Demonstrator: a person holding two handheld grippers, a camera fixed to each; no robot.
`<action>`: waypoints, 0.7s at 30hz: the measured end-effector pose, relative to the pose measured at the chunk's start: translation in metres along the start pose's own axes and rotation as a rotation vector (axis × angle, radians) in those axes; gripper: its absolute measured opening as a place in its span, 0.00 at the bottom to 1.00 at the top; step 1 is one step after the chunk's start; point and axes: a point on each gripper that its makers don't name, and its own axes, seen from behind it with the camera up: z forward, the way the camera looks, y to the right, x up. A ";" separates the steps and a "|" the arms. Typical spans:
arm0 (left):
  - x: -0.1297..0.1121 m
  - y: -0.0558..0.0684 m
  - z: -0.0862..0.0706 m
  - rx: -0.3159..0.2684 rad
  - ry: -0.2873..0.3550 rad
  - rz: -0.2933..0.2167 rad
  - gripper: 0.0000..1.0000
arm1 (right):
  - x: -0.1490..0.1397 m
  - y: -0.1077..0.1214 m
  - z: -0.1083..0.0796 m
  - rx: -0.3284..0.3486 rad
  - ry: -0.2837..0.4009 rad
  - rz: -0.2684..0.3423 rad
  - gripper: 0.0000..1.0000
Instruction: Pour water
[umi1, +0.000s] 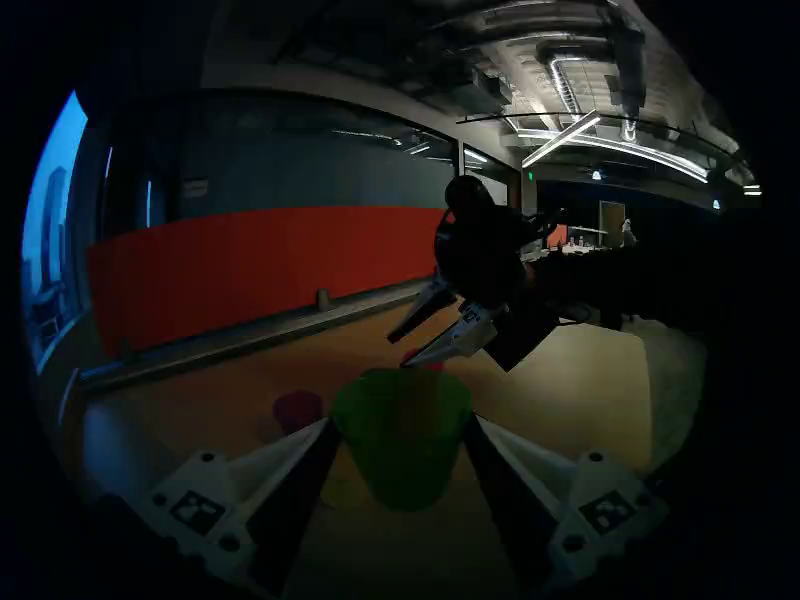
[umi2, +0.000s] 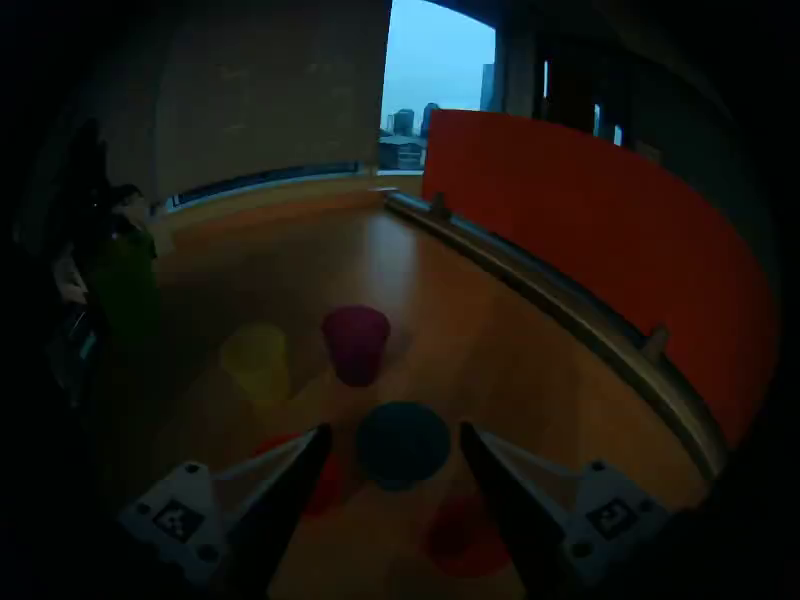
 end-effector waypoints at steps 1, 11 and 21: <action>-0.002 -0.001 0.000 0.003 -0.002 0.001 0.87 | -0.001 0.001 0.003 0.000 -0.005 0.002 0.99; -0.015 -0.013 -0.004 0.026 -0.009 -0.016 0.87 | -0.014 0.006 0.024 -0.005 -0.055 0.005 0.99; -0.019 -0.019 -0.008 0.037 -0.005 -0.025 0.87 | -0.022 0.006 0.036 -0.003 -0.090 0.006 0.99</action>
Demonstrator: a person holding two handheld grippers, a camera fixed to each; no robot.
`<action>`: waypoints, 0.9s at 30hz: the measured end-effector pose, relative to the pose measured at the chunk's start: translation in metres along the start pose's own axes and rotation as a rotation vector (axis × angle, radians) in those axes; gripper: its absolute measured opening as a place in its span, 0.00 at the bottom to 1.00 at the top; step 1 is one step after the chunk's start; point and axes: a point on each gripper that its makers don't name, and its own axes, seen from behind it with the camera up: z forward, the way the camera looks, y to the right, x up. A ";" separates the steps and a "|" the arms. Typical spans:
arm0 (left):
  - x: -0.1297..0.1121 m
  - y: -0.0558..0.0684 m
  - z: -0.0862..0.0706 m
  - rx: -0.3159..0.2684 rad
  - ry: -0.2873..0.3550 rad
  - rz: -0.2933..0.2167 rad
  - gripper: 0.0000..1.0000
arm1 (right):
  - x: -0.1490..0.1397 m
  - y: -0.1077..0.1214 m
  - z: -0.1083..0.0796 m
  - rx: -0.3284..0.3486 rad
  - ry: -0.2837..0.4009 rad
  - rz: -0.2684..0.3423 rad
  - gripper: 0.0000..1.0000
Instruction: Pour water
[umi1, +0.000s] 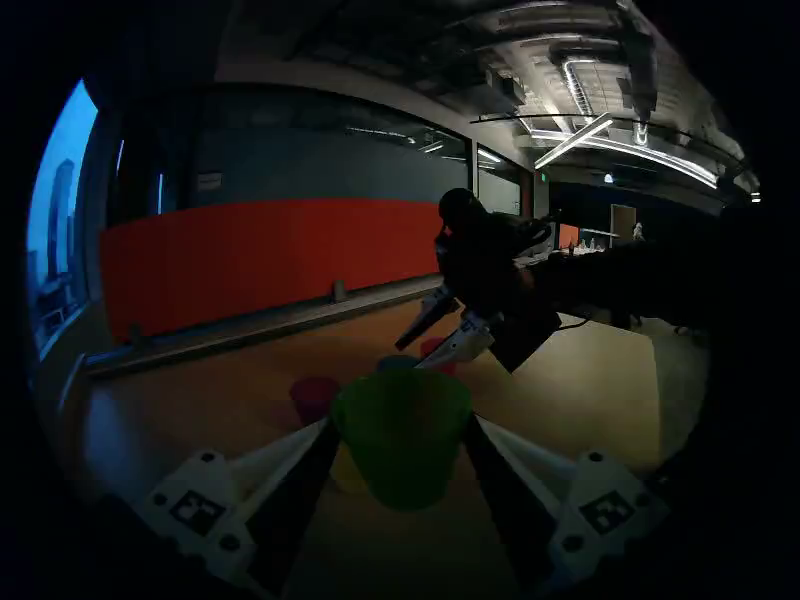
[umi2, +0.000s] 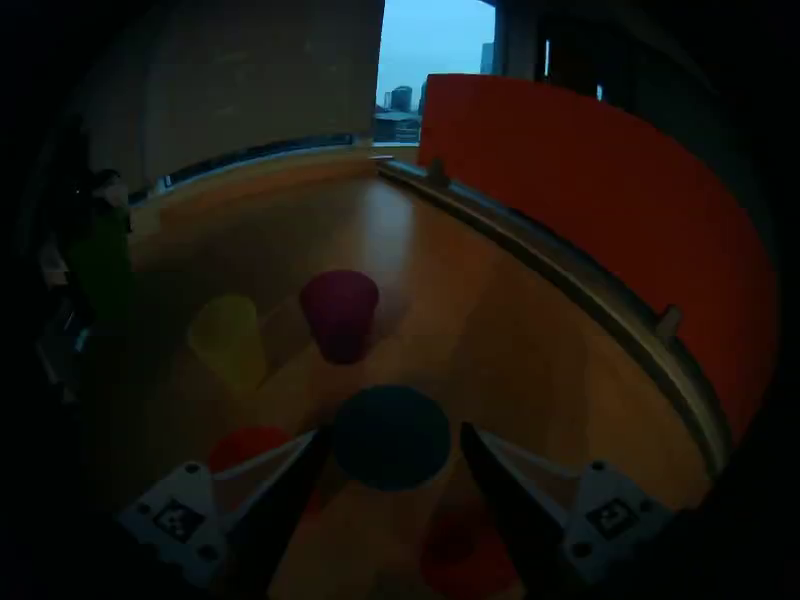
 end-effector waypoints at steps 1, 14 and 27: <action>0.000 -0.001 0.000 0.001 0.001 0.001 0.87 | 0.000 0.000 0.001 0.001 -0.003 0.000 0.99; 0.006 -0.006 -0.004 0.011 0.015 0.004 0.87 | -0.004 -0.003 0.015 0.003 -0.029 0.001 0.99; 0.011 -0.008 -0.007 0.013 0.025 0.009 0.87 | -0.007 -0.003 0.022 -0.006 -0.053 -0.005 0.99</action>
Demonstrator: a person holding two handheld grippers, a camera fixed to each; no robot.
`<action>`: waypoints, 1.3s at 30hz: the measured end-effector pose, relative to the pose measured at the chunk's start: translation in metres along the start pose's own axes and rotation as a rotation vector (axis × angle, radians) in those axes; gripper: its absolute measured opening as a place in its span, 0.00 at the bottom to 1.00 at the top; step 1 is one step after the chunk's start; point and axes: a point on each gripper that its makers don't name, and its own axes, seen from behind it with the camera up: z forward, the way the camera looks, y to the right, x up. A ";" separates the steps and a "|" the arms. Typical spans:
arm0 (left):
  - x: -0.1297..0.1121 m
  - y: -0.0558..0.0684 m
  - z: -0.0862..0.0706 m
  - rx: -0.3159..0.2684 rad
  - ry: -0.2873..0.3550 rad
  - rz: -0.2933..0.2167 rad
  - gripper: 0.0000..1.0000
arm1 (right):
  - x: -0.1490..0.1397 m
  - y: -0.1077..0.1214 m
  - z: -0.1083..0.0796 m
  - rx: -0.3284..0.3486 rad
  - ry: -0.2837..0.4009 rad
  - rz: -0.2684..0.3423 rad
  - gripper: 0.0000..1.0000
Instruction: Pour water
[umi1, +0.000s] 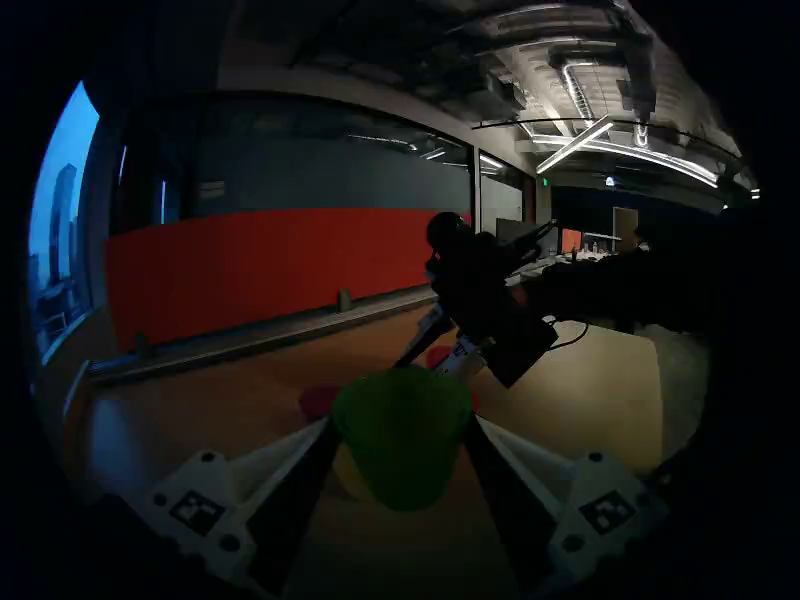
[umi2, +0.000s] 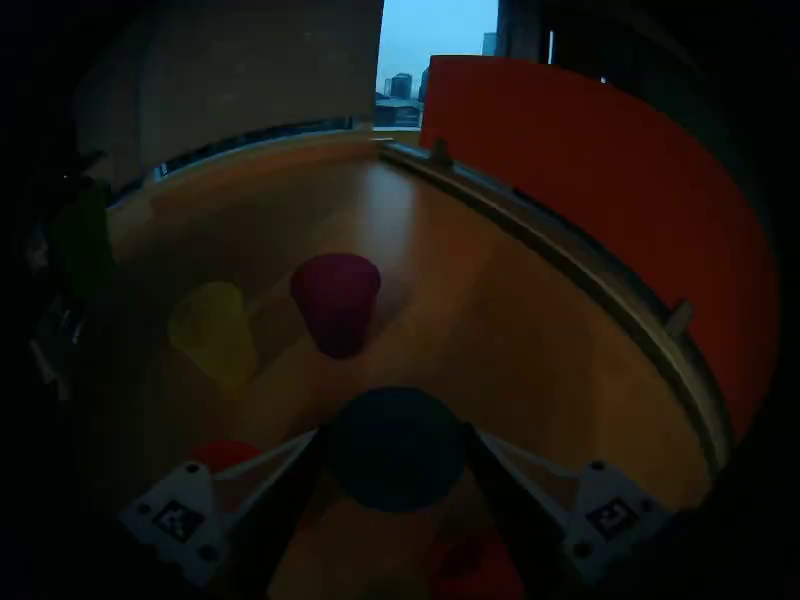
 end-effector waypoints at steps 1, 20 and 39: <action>0.000 0.000 0.000 -0.001 0.000 0.000 0.87 | -0.001 0.000 0.000 -0.001 -0.003 -0.002 0.99; -0.003 0.000 0.003 -0.003 -0.001 0.000 0.87 | -0.003 0.001 0.003 -0.020 0.002 0.021 0.98; -0.001 0.002 0.003 -0.004 0.002 0.004 0.87 | -0.005 -0.002 0.000 -0.013 0.011 0.019 0.96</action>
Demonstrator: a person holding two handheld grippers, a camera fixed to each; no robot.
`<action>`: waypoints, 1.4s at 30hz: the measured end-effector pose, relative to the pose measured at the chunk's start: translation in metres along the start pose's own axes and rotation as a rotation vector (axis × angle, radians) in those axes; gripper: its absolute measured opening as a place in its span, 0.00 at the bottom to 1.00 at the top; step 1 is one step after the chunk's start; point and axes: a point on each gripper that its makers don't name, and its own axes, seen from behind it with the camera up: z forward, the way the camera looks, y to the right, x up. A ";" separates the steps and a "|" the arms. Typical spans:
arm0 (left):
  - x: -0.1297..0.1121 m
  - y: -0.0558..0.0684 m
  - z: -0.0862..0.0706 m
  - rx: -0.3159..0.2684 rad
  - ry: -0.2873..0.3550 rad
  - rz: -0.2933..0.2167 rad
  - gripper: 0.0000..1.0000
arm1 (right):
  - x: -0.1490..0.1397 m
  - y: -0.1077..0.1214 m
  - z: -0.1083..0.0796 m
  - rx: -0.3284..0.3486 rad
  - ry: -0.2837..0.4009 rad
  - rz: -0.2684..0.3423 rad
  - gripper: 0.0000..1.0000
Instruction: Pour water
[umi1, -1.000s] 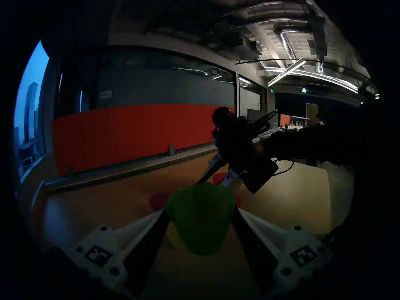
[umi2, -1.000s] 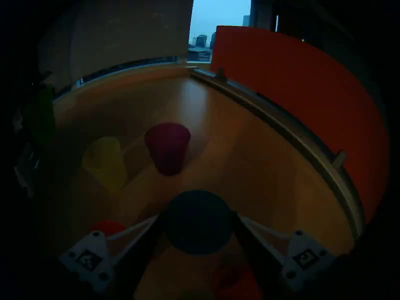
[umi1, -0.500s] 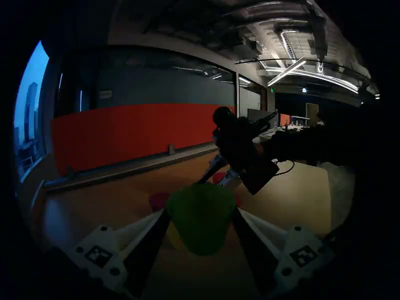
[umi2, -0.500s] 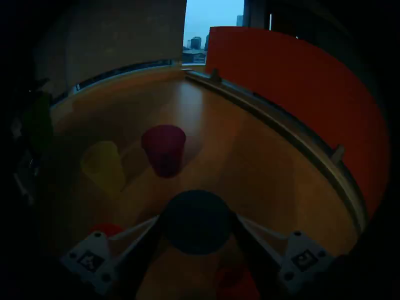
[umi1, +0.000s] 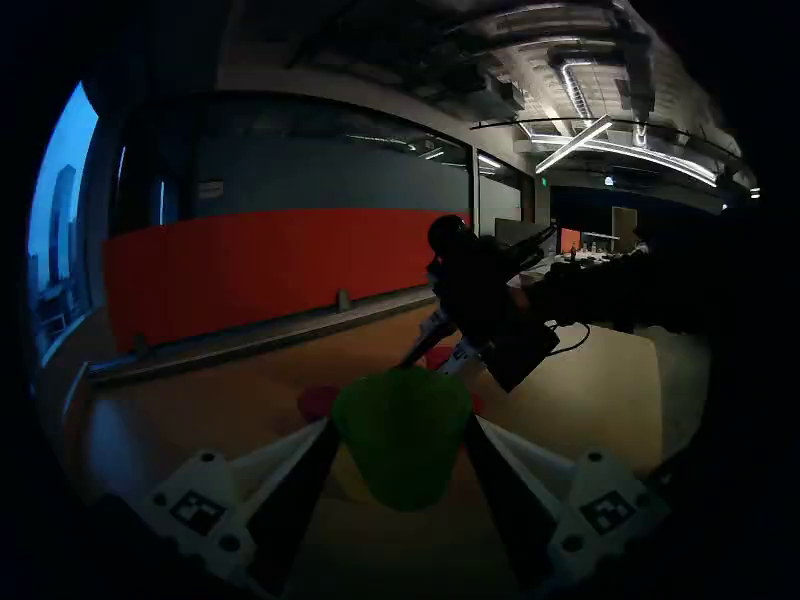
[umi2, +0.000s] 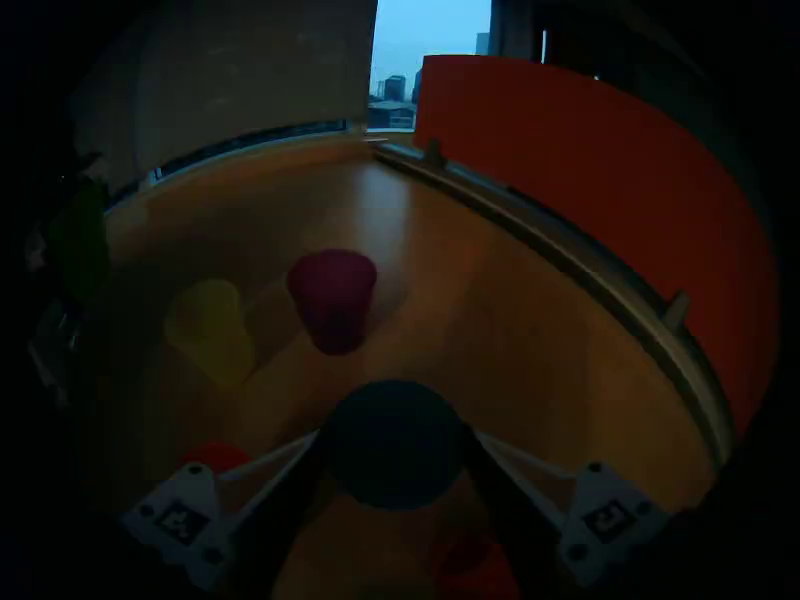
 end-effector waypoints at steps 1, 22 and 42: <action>0.000 0.000 0.000 0.000 0.000 0.001 0.87 | 0.000 0.000 0.000 0.001 0.000 0.001 0.96; 0.007 0.001 0.000 0.005 0.012 0.005 0.87 | 0.021 0.000 -0.011 -0.003 0.089 0.023 0.95; 0.018 0.003 -0.002 0.011 0.036 0.006 0.87 | 0.102 -0.008 -0.063 -0.009 0.334 0.030 0.95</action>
